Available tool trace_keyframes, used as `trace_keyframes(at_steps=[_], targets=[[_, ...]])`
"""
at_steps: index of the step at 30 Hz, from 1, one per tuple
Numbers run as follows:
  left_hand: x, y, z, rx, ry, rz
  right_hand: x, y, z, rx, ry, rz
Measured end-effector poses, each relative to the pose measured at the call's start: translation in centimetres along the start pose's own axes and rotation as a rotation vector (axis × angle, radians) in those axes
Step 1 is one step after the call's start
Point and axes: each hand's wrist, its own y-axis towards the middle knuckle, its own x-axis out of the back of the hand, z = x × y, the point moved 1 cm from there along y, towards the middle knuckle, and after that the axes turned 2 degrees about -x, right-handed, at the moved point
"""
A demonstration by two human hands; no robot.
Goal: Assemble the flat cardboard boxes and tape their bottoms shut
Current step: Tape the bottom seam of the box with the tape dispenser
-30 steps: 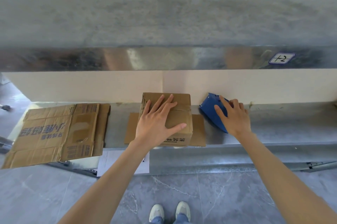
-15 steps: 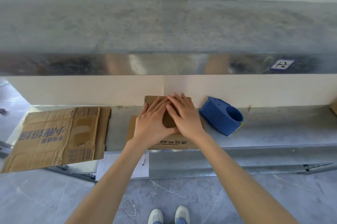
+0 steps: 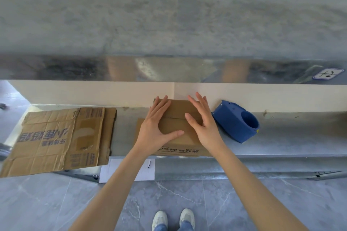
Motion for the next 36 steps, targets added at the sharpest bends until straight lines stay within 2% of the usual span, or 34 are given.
trace_keyframes(at_steps=[4, 6, 8, 10, 12, 15, 21, 24, 28, 32, 34, 36], targets=[[-0.1, 0.0, 0.3, 0.011, -0.1, -0.039, -0.2, 0.0, -0.1, -0.019, 0.016, -0.028], [-0.1, 0.1, 0.1, 0.014, -0.06, -0.035, -0.3, 0.0, 0.0, -0.033, -0.017, -0.042], [0.0, 0.0, -0.1, -0.029, 0.145, -0.003, -0.4, 0.0, 0.3, -0.014, -0.189, -0.035], [0.2, -0.2, -0.3, -0.095, 0.365, 0.056, -0.4, -0.1, 0.5, 0.077, -0.512, 0.018], [0.3, -0.3, -0.2, -0.099, 0.414, 0.111, -0.5, -0.2, 0.7, 0.181, -0.769, 0.095], [0.5, -0.1, -0.2, -0.061, 0.383, 0.147, -0.3, 0.1, 0.7, 0.226, -0.929, 0.211], [0.8, -0.3, -0.5, -0.093, 0.334, 0.186, 0.0, -0.1, 0.4, 0.246, -0.879, 0.251], [0.9, -0.4, -0.2, -0.126, 0.268, 0.173, 0.2, 0.1, 0.3, 0.28, -0.946, 0.309], [0.5, -0.1, 0.4, -0.134, 0.316, 0.159, 0.5, 0.7, 0.2, 0.282, -0.989, 0.34], [0.3, 0.0, 0.7, -0.114, 0.304, 0.141, 0.1, 0.6, 0.2, 0.231, -1.0, 0.29], [0.2, -0.1, 0.5, -0.064, 0.234, 0.084, 0.0, 0.5, 0.3, 0.194, -0.914, 0.22], [0.0, -0.2, 0.4, -0.015, 0.157, 0.031, -0.1, 0.2, 0.2, 0.147, -0.705, 0.154]])
